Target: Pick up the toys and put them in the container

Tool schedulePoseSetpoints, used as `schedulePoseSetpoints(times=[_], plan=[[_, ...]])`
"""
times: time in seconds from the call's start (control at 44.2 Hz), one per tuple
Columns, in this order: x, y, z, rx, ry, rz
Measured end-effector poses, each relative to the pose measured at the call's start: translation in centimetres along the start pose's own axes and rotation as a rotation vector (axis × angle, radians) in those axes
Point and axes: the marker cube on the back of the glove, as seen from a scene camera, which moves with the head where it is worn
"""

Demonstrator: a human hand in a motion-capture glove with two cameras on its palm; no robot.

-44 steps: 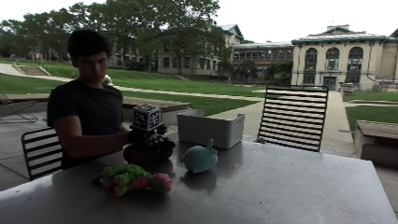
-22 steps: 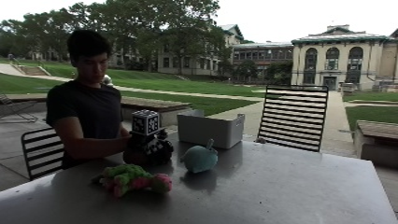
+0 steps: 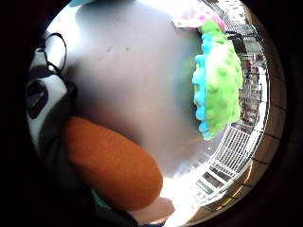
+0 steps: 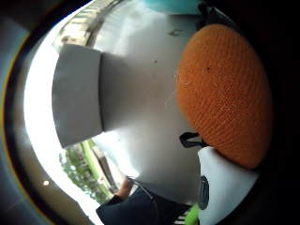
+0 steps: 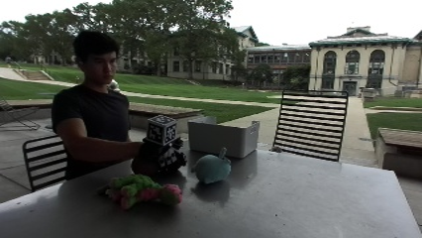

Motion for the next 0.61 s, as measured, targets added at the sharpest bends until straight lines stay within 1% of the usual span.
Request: schedulePoseSetpoints(times=[0.091, 0.181, 0.249, 0.385, 0.521, 0.611], plan=[[0.0, -0.4, -1.9, 0.002, 0.004, -0.022], [-1.0, -0.3, -6.0, 0.034, -0.017, -0.047], [-2.2, -0.3, -9.8, 0.097, -0.023, -0.039], [-2.5, -1.7, -19.2, 0.245, -0.033, -0.051], [-6.7, -1.7, -27.3, 0.304, -0.078, -0.057], [-10.3, -1.8, -30.3, 0.334, -0.077, -0.072]])
